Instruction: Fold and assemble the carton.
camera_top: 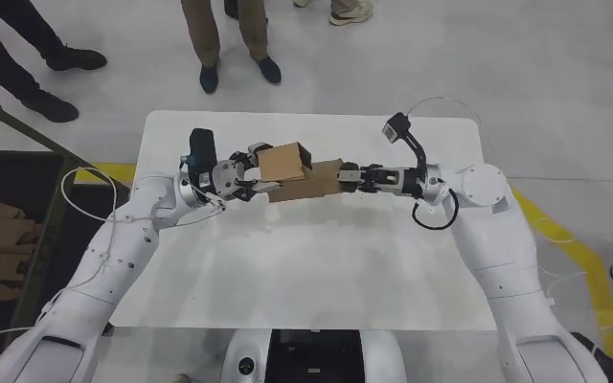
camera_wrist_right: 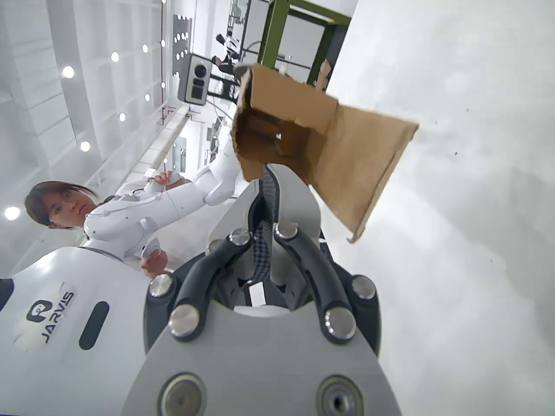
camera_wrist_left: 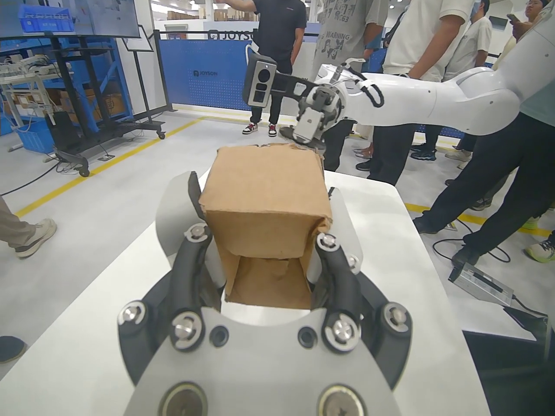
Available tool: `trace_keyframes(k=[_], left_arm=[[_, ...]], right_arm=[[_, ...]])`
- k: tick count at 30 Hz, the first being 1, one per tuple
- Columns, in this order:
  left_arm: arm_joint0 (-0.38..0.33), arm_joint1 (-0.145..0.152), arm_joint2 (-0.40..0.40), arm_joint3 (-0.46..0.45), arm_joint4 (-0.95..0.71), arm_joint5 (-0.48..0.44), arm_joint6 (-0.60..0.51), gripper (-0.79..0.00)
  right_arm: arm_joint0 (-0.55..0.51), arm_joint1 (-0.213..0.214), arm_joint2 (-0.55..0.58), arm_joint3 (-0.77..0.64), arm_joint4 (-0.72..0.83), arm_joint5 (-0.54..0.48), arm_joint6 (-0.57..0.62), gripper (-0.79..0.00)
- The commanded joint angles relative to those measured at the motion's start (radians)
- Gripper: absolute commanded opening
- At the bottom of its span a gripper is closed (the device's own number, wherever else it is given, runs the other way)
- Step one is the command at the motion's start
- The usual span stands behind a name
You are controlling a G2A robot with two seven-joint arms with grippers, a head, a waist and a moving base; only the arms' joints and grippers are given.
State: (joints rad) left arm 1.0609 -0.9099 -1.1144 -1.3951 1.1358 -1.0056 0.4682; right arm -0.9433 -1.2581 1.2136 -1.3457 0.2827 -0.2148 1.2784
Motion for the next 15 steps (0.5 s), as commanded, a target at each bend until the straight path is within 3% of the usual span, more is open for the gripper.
trace_keyframes(k=[1, 15], left_arm=[[0.0, -0.002, -0.002, 0.001, 0.004, 0.0, 0.0, -0.32], [0.02, -0.009, -0.001, -0.037, 0.026, -0.007, 0.012, -0.305]], right_arm=[[-0.008, 0.0, -0.019, -0.014, -0.004, 0.012, 0.002, -0.785], [0.042, -0.015, -0.12, 0.01, -0.012, -0.004, -0.079, -0.785]])
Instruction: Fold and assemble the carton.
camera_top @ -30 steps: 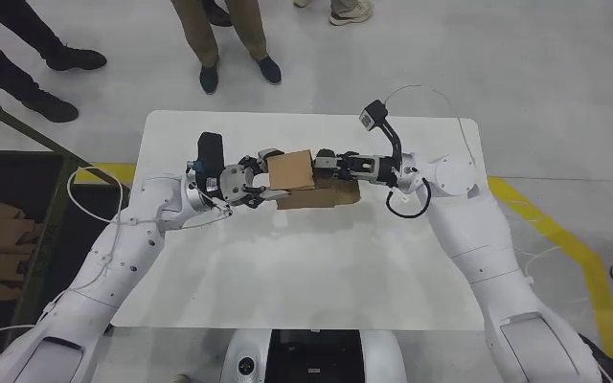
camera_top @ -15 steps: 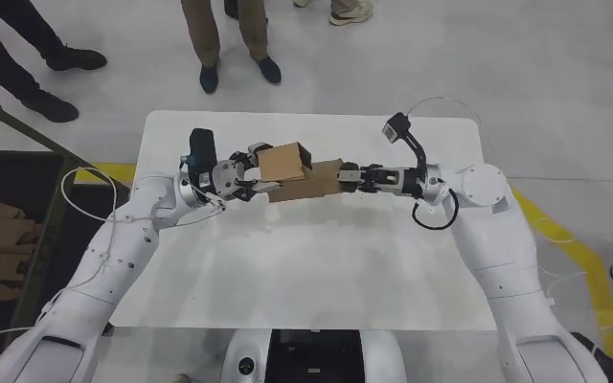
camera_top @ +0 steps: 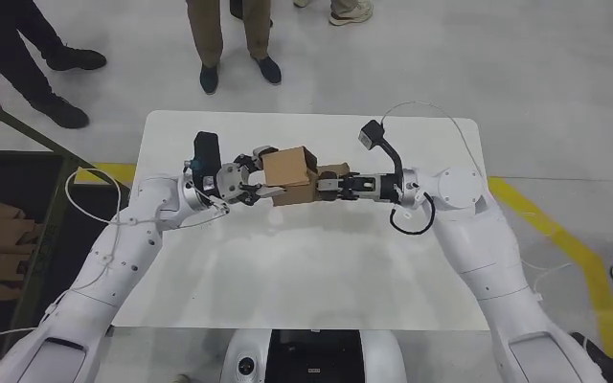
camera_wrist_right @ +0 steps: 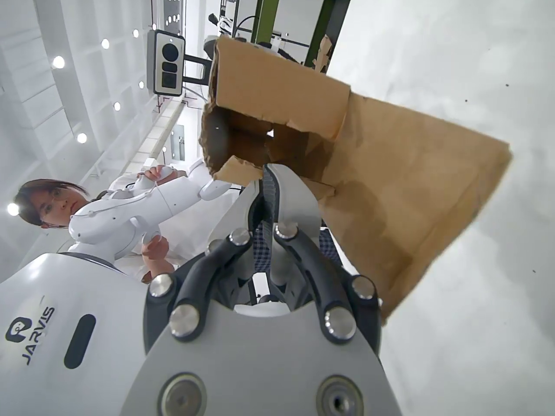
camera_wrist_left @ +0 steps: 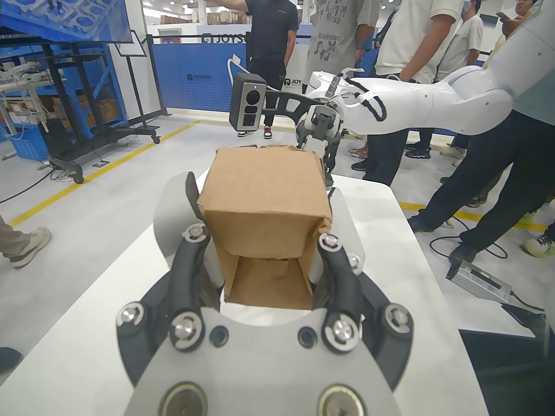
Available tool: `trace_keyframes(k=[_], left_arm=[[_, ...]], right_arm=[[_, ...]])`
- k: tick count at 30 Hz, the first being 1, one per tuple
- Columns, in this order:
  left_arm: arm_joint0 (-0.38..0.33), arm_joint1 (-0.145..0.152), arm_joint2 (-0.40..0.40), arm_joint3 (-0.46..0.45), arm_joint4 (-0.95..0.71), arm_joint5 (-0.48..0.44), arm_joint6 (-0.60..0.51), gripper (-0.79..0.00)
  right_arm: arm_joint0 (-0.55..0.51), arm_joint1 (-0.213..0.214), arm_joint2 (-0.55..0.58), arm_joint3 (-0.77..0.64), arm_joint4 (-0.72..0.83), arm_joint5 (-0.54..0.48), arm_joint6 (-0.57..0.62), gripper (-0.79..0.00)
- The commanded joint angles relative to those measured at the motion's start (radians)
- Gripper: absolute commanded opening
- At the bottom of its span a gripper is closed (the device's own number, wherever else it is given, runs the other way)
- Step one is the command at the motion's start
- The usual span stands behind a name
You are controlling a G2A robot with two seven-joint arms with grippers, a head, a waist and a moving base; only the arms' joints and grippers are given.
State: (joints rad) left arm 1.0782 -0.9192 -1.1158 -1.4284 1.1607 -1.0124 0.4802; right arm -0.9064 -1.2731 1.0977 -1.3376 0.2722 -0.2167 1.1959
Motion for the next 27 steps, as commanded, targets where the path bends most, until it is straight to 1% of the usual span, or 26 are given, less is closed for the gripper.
trace_keyframes(k=[1, 6, 9, 14, 21, 24, 27], left_arm=[[0.006, 0.001, 0.001, -0.007, 0.001, 0.0, 0.001, -0.308], [0.01, 0.001, 0.007, -0.018, 0.0, 0.0, -0.001, -0.308], [0.009, 0.002, 0.008, -0.018, -0.002, 0.0, -0.001, -0.317], [0.008, 0.002, 0.006, -0.013, -0.003, 0.0, 0.002, -0.314], [0.016, 0.003, -0.009, -0.016, 0.003, 0.0, 0.014, -0.317], [0.022, 0.004, -0.018, -0.024, 0.007, 0.0, 0.019, -0.32], [0.03, 0.005, -0.026, -0.033, 0.009, 0.0, 0.024, -0.314]], right_arm=[[0.01, -0.001, -0.009, 0.004, -0.001, -0.003, 0.003, -0.785], [0.03, -0.006, -0.037, 0.013, 0.005, -0.012, -0.004, -0.785], [0.034, -0.005, -0.032, 0.02, 0.016, -0.024, -0.014, -0.785], [0.015, 0.012, 0.03, 0.016, 0.028, -0.033, -0.021, -0.785], [-0.026, 0.042, 0.141, 0.031, -0.002, -0.018, -0.074, -0.785], [-0.035, 0.053, 0.167, 0.051, -0.046, 0.011, -0.09, -0.785], [-0.034, 0.063, 0.171, 0.08, -0.112, 0.058, -0.089, -0.785]])
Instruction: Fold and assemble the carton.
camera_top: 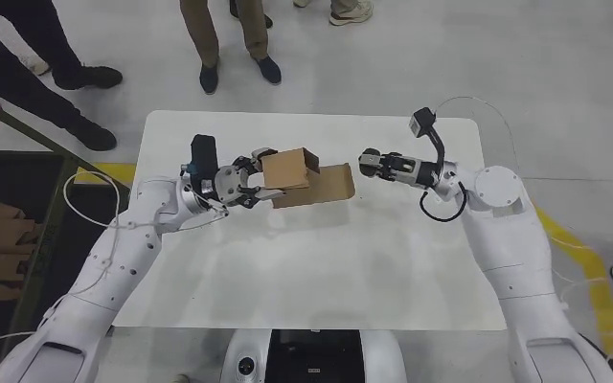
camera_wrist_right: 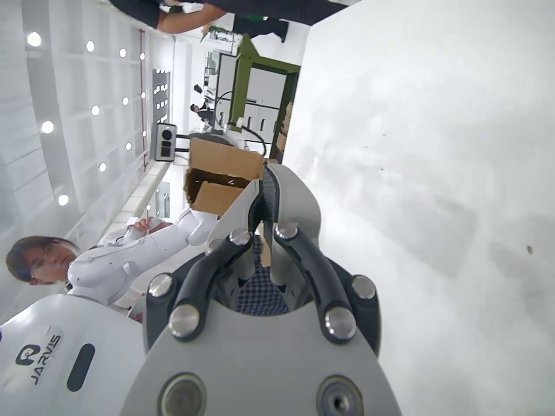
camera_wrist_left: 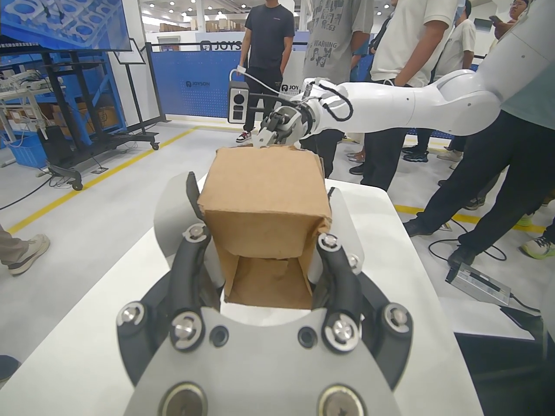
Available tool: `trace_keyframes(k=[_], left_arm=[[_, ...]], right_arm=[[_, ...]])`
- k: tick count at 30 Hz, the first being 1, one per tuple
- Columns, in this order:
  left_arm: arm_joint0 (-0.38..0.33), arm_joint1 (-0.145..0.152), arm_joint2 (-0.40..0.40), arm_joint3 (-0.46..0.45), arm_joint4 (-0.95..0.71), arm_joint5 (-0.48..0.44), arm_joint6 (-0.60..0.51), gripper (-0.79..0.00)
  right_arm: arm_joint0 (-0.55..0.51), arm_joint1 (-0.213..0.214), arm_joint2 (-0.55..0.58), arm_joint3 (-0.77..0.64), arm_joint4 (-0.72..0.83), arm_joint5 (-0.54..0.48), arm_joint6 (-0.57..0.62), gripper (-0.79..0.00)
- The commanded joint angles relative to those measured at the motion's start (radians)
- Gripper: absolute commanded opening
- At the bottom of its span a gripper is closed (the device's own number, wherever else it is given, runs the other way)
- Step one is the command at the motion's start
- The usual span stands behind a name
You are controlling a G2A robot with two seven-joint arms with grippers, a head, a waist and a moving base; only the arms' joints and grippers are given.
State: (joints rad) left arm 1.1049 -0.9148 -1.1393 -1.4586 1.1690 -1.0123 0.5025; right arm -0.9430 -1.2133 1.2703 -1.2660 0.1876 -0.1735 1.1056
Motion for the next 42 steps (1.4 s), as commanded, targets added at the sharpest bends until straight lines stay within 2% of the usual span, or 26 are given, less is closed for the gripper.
trace_keyframes(k=[1, 6, 11, 13, 15, 26, 37, 39, 42], left_arm=[[0.005, 0.001, -0.005, -0.005, 0.002, 0.0, 0.003, -0.32], [0.014, 0.001, -0.011, -0.014, 0.003, 0.0, 0.007, -0.326], [0.013, 0.001, -0.001, -0.016, 0.012, 0.0, -0.005, -0.323], [0.011, 0.0, 0.003, -0.013, 0.012, 0.0, -0.009, -0.326], [0.008, 0.0, 0.006, -0.012, 0.015, 0.0, -0.011, -0.336], [-0.009, -0.002, 0.034, -0.006, 0.024, 0.0, -0.024, -0.323], [-0.029, -0.001, 0.053, 0.01, 0.049, 0.0, -0.033, -0.332], [-0.03, -0.002, 0.055, 0.011, 0.054, 0.0, -0.033, -0.332], [-0.034, -0.003, 0.055, 0.016, 0.066, 0.0, -0.034, -0.339]], right_arm=[[0.0, 0.004, -0.005, 0.014, -0.032, 0.027, 0.003, -0.785], [0.001, -0.001, -0.06, 0.017, -0.021, 0.068, 0.054, -0.785], [0.013, -0.016, -0.11, 0.016, 0.114, 0.049, 0.106, -0.785], [0.031, -0.014, -0.126, 0.01, 0.056, 0.045, 0.119, -0.785], [0.028, -0.016, -0.124, -0.016, 0.118, 0.041, 0.13, -0.785], [0.036, -0.015, -0.142, -0.074, 0.17, 0.042, 0.142, -0.785], [0.049, -0.014, -0.161, -0.054, 0.2, 0.058, 0.133, -0.785], [0.05, -0.014, -0.163, -0.051, 0.209, 0.059, 0.133, -0.745], [0.053, -0.014, -0.167, -0.045, 0.21, 0.06, 0.132, -0.736]])
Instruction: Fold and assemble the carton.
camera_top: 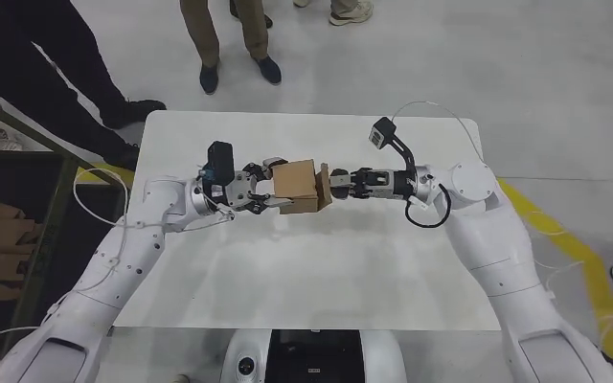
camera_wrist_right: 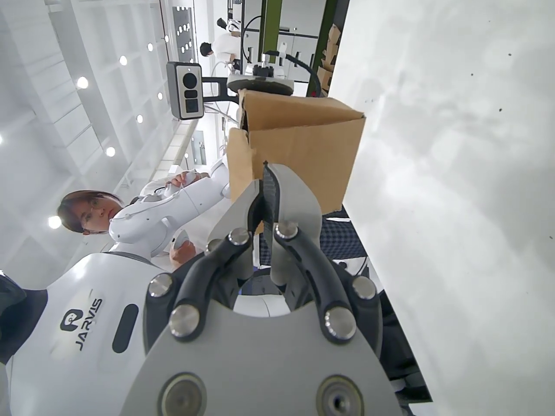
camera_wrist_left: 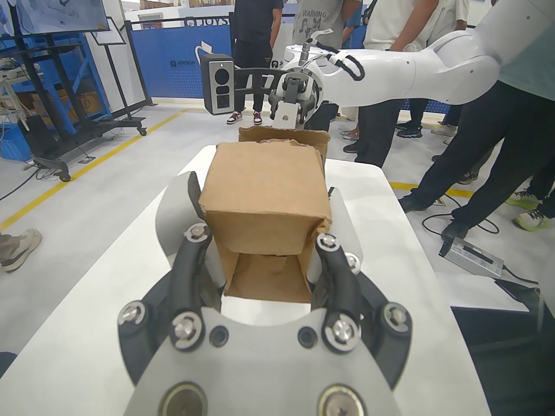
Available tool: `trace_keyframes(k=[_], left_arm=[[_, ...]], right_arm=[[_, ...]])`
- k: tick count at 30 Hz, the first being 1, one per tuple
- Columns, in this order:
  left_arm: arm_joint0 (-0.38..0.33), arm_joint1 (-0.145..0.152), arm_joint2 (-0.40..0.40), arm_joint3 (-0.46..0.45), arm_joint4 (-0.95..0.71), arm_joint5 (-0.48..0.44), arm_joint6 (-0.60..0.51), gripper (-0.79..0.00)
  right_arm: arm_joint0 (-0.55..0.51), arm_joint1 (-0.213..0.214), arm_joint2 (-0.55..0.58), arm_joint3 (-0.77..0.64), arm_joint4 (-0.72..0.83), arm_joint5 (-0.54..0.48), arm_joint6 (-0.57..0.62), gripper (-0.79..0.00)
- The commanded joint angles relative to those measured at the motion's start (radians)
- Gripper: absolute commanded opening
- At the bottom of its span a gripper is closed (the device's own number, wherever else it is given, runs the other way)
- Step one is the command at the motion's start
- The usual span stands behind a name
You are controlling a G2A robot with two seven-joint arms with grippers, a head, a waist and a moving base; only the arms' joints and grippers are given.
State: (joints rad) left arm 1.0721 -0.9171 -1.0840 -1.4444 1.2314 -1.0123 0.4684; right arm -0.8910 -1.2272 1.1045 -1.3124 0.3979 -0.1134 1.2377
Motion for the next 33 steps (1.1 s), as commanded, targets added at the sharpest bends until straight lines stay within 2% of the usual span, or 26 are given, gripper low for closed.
trace_keyframes(k=[1, 8, 12, 19, 24, 33], left_arm=[[-0.002, -0.001, 0.0, 0.003, 0.007, 0.0, 0.002, -0.332], [-0.006, -0.006, 0.002, 0.015, 0.019, 0.001, 0.002, -0.326], [-0.006, -0.009, 0.001, 0.017, 0.028, 0.005, 0.001, -0.323], [-0.001, -0.013, -0.003, 0.017, 0.042, 0.013, 0.002, -0.332], [0.006, -0.015, -0.006, 0.006, 0.054, 0.019, 0.003, -0.329], [0.017, -0.017, -0.015, -0.007, 0.065, 0.018, 0.0, -0.339]], right_arm=[[0.002, 0.0, -0.003, 0.004, 0.0, 0.001, 0.001, -0.739], [0.006, 0.002, -0.012, 0.013, 0.007, 0.003, 0.003, -0.72], [0.006, 0.003, -0.015, 0.014, 0.011, 0.004, 0.003, -0.656], [0.008, 0.004, -0.03, 0.011, 0.004, 0.01, 0.0, -0.659], [0.014, 0.005, -0.037, 0.011, -0.014, 0.013, -0.014, -0.705], [0.02, 0.006, -0.045, 0.011, -0.016, 0.013, -0.027, -0.714]])
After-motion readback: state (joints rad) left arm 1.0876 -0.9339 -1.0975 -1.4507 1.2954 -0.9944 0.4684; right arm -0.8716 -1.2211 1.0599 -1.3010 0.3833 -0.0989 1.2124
